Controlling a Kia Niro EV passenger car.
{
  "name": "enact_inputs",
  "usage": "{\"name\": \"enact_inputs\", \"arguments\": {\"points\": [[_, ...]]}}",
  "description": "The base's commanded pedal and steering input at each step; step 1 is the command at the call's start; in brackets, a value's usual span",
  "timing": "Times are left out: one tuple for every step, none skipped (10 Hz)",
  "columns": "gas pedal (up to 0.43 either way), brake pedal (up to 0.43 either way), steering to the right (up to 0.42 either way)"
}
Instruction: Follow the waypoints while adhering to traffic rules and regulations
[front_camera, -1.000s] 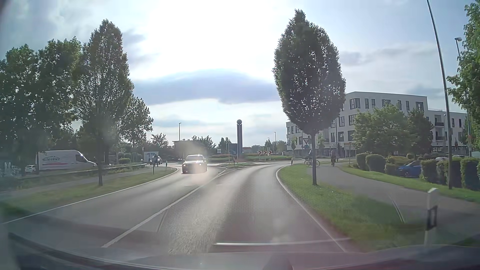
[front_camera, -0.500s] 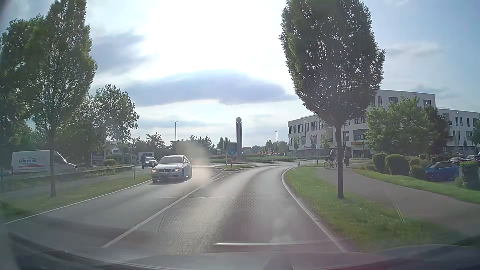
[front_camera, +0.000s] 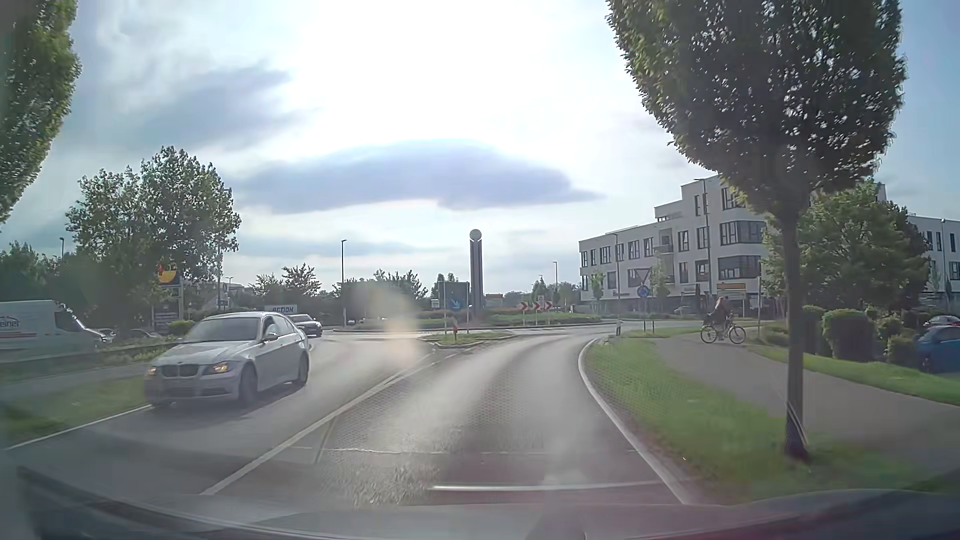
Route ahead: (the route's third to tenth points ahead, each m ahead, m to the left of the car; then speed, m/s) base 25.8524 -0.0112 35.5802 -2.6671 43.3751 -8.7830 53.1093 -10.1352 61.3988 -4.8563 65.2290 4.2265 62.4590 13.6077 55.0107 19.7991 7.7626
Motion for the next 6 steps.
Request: {"name": "enact_inputs", "arguments": {"points": [[0.087, 0.000, -0.002], [0.079, 0.000, -0.002], [0.067, 0.000, -0.002], [0.059, 0.000, -0.002], [0.039, 0.000, -0.002], [0.039, 0.000, -0.001]]}}
